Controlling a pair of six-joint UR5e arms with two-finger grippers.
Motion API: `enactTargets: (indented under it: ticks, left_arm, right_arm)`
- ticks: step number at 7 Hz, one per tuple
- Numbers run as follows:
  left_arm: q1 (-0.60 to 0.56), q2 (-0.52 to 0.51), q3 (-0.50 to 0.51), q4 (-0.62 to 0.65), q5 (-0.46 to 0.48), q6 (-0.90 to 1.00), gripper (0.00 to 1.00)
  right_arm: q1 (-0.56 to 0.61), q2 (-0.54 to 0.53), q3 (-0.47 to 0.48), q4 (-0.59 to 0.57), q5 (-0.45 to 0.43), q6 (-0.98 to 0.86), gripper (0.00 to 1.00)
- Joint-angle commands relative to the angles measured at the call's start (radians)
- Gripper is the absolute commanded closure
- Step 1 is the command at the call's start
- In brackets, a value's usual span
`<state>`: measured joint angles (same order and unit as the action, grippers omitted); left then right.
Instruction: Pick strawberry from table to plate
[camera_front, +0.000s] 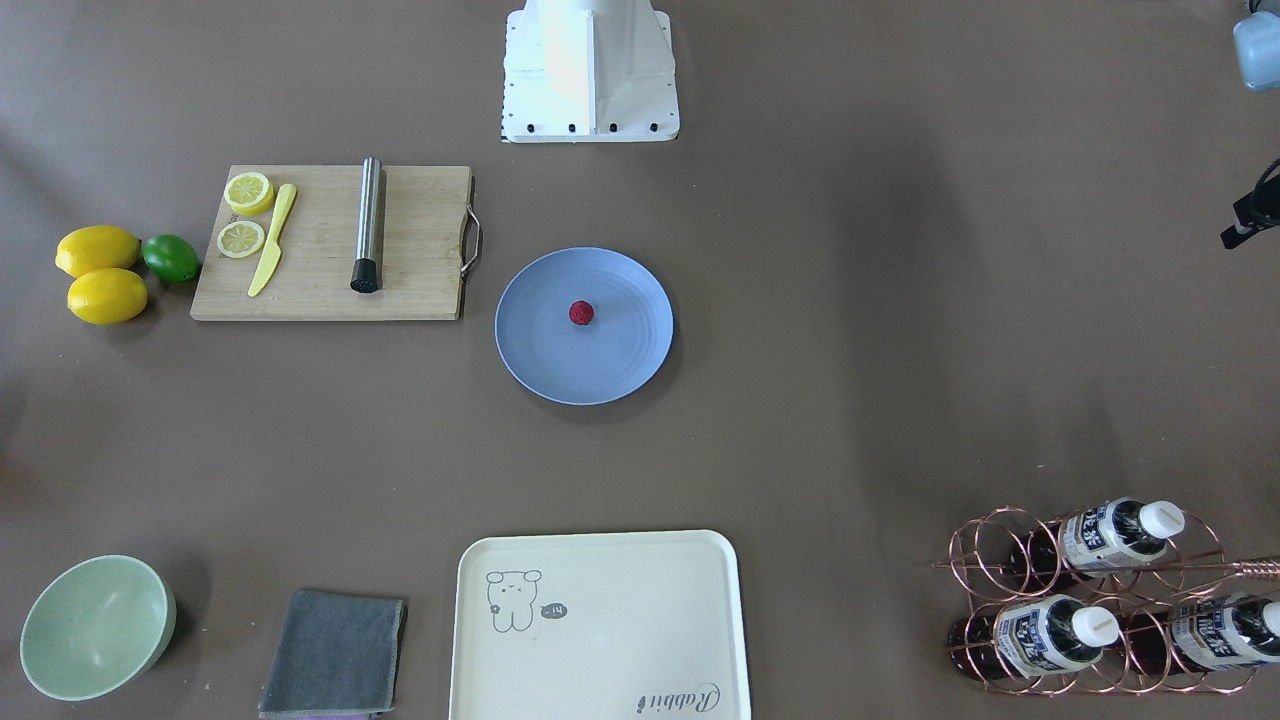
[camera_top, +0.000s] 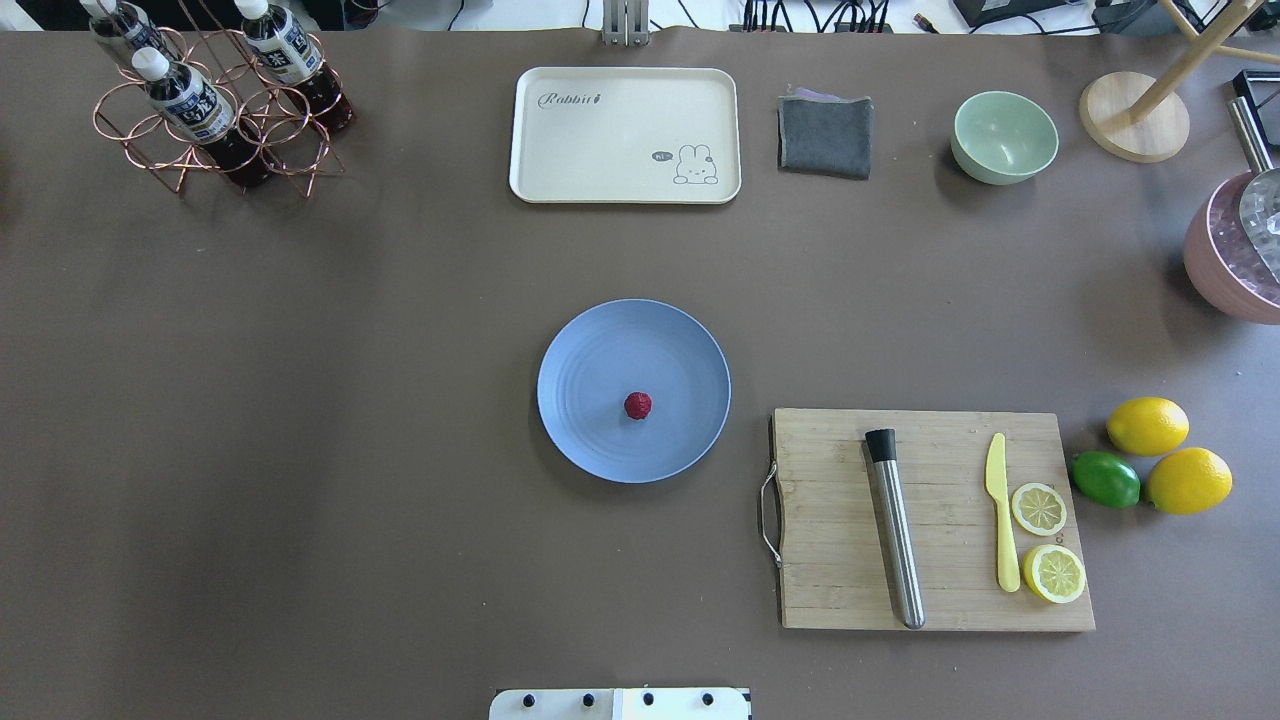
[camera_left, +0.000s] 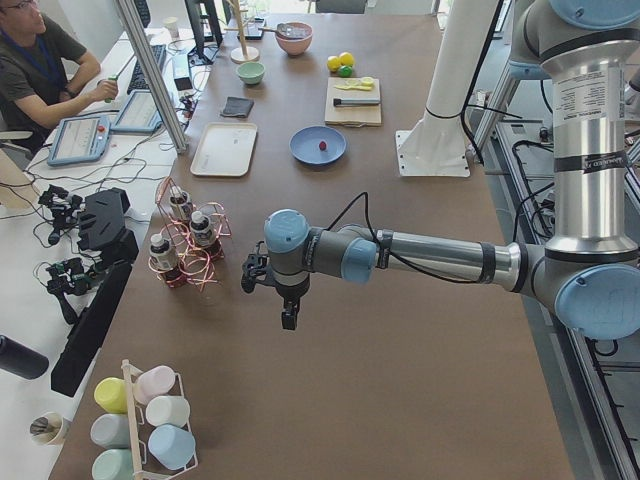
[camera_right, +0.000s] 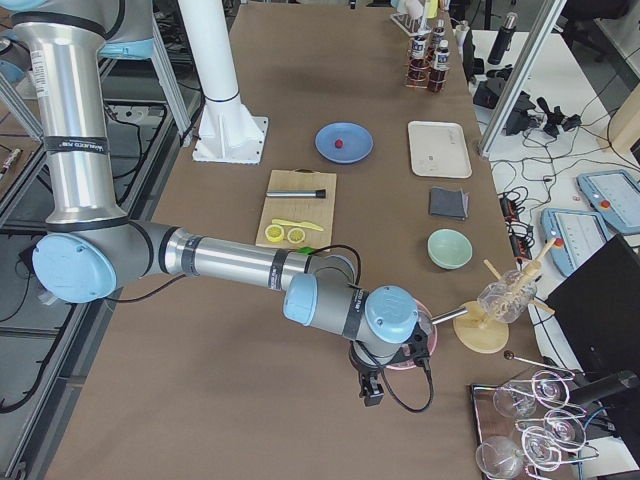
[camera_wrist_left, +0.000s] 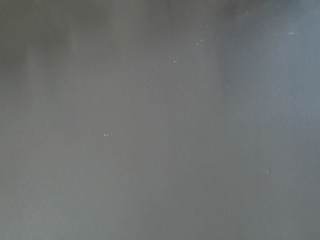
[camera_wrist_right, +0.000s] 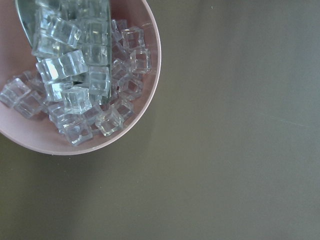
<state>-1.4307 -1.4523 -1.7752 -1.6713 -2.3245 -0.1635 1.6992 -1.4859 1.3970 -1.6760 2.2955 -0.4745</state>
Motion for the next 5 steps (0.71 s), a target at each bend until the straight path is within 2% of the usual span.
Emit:
enactTargets:
  ticks: [1,5]
  left_arm:
    - [-0.034,-0.003,0.02,0.002,0.007,0.008,0.02]
    - [-0.062,0.003,0.042,-0.007,0.005,0.012,0.02]
  right_arm:
    - [-0.036,0.007,0.002,0.005,0.002,0.031,0.0]
    - [-0.076,0.021,0.002,0.005,0.022,0.047,0.0]
